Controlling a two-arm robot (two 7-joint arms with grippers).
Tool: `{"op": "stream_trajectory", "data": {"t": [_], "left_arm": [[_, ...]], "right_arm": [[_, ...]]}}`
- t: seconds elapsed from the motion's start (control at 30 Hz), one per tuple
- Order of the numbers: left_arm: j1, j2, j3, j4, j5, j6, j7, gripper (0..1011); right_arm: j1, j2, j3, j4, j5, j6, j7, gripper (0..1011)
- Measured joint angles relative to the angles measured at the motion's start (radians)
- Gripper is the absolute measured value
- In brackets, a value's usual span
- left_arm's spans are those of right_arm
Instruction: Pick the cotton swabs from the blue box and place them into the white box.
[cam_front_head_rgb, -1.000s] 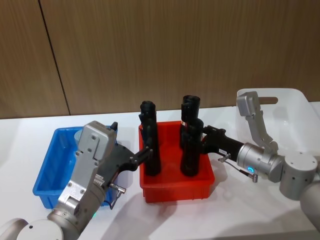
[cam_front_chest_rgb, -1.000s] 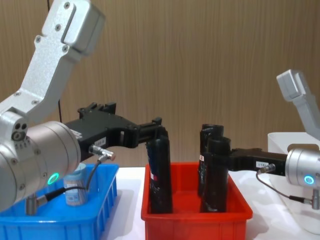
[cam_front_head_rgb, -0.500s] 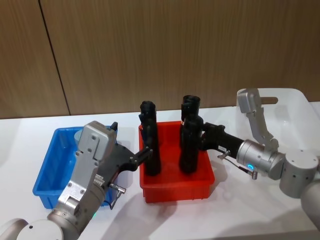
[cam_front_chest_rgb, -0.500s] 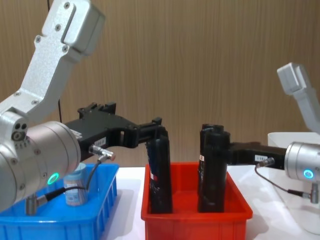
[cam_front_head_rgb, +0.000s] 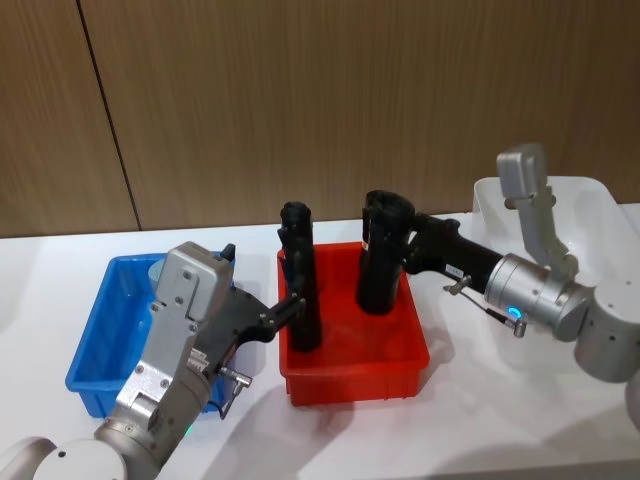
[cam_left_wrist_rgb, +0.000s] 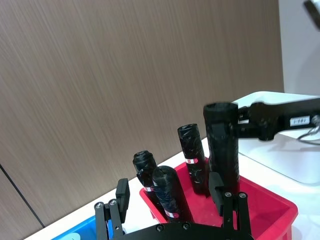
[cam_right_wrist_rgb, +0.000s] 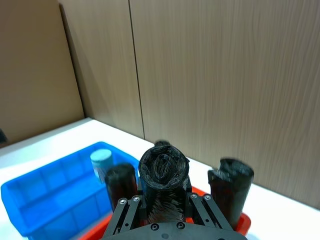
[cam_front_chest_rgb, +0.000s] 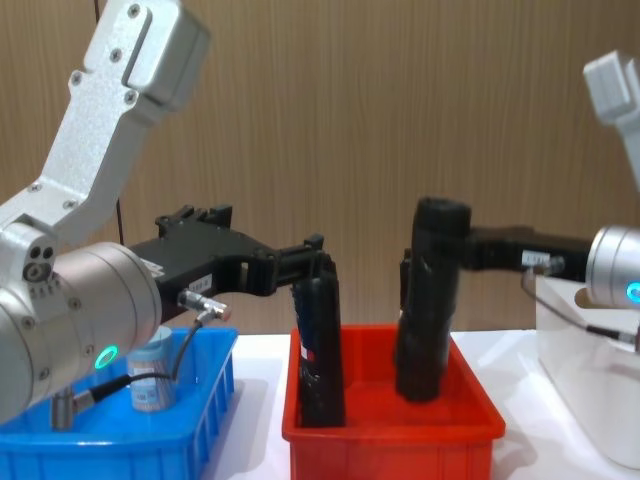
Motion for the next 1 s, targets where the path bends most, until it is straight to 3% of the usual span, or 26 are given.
{"op": "stream_trajectory", "data": {"t": [0.43, 0.67, 1.0], "left_arm": [[0.0, 0.0, 0.0, 0.0, 0.0, 0.0, 0.0, 1003], [0.0, 0.0, 0.0, 0.0, 0.0, 0.0, 0.0, 1003], [0.0, 0.0, 0.0, 0.0, 0.0, 0.0, 0.0, 1003]], "right_arm": [[-0.092, 0.055, 0.027, -0.29, 0.01, 0.077, -0.067, 363], [-0.12, 0.083, 0.044, -0.392, -0.002, 0.115, -0.122, 363], [-0.142, 0.118, 0.072, -0.48, -0.03, 0.167, -0.207, 363]]}}
